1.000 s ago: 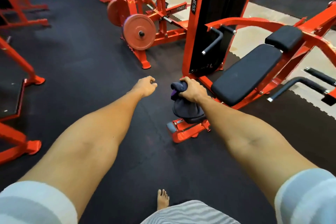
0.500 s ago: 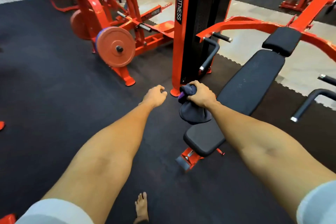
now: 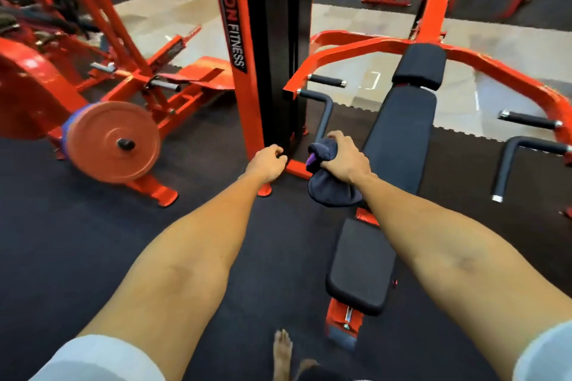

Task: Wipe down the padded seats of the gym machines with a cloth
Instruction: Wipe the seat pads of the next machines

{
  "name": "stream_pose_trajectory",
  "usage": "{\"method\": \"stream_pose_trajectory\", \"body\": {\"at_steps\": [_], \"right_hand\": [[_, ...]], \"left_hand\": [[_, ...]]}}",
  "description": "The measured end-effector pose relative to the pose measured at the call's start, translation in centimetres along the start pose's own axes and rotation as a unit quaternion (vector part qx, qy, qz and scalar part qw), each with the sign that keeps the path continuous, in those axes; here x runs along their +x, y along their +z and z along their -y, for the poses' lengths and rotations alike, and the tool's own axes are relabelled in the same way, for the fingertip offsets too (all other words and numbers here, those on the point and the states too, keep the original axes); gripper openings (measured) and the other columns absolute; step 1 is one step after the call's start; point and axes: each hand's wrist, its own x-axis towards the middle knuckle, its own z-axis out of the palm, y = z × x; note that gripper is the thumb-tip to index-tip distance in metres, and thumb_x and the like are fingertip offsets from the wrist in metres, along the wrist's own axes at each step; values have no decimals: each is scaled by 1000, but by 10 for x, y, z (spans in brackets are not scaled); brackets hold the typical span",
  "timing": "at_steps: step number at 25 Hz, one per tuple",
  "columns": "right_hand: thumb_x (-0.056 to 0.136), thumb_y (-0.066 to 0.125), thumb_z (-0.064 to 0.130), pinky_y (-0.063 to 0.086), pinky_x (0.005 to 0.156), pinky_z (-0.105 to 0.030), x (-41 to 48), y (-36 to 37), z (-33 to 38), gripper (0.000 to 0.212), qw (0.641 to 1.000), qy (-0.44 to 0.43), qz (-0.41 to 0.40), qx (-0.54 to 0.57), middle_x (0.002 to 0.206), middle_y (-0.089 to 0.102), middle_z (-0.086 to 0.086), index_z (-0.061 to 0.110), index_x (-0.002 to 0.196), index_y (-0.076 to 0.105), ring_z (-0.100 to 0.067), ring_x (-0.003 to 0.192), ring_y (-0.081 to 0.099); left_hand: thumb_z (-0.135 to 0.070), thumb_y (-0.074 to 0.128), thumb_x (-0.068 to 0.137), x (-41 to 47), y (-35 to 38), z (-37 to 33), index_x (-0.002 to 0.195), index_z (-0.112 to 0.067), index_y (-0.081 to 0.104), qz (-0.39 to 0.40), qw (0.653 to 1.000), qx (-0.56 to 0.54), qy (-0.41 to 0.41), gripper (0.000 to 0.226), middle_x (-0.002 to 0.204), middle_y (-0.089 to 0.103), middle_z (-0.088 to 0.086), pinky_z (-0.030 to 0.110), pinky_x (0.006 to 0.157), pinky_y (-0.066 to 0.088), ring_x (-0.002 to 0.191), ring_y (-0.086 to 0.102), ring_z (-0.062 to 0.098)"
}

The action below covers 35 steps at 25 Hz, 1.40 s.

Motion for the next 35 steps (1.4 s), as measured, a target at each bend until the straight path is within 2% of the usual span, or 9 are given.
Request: {"method": "stream_pose_trajectory", "body": {"at_steps": [5, 8, 13, 18, 20, 26, 31, 35], "right_hand": [[84, 71, 32, 45, 85, -44, 93, 3, -20, 59, 993, 70, -83, 37, 143, 48, 0, 33, 131, 35, -38, 114, 60], [84, 71, 33, 44, 86, -43, 151, 2, -22, 58, 992, 96, -77, 39, 141, 51, -2, 34, 131, 37, -39, 115, 60], [84, 71, 34, 45, 88, -45, 242, -10, -11, 64, 987, 126, -99, 20, 143, 50, -2, 34, 135, 34, -41, 114, 60], [80, 73, 42, 47, 90, -46, 321, -22, -28, 60, 968, 211, -135, 28, 134, 57, -3, 33, 128, 39, -41, 114, 60], [80, 73, 43, 46, 91, -45, 348, -28, -36, 60, 952, 258, -161, 35, 133, 57, -5, 29, 128, 41, -41, 117, 59], [83, 72, 46, 46, 90, -47, 407, -78, -61, 63, 923, 313, -224, 27, 137, 52, -5, 29, 134, 39, -41, 117, 58], [87, 73, 44, 45, 87, -47, 454, -115, -123, 65, 914, 327, -242, 17, 140, 47, -6, 29, 138, 36, -41, 119, 57], [85, 74, 46, 45, 91, -47, 491, -141, -185, 65, 896, 362, -252, 49, 135, 48, -8, 31, 136, 35, -42, 119, 57]], "left_hand": [[-30, 55, 100, 129, 8, -4, 135, -17, 59, 33, 997, 36, 57, 38, 140, 60, 9, 39, 107, 44, 128, 55, 30], [-26, 57, 100, 193, 9, -17, 134, -13, 60, 60, 994, 30, 88, 37, 138, 62, 10, 34, 107, 43, 128, 56, 28], [-28, 59, 99, 304, -4, -43, 133, -14, 61, 88, 991, 0, 106, 37, 137, 63, 7, 33, 108, 42, 129, 56, 26], [-27, 56, 101, 419, 3, -83, 135, -11, 58, 140, 975, 3, 173, 38, 139, 60, 9, 33, 107, 43, 126, 56, 27], [-26, 57, 101, 459, 12, -106, 134, -12, 59, 160, 967, 4, 198, 36, 137, 61, 9, 34, 106, 43, 125, 57, 26], [-19, 58, 99, 538, 34, -200, 128, -11, 64, 207, 941, -26, 267, 31, 131, 65, 11, 28, 99, 41, 122, 59, 25], [-24, 55, 99, 598, 82, -271, 130, -16, 63, 232, 927, -14, 293, 33, 135, 64, 10, 31, 102, 43, 124, 59, 28], [-23, 56, 100, 633, 130, -334, 134, -13, 60, 259, 913, -6, 316, 35, 136, 63, 11, 32, 103, 42, 124, 59, 28]]}}
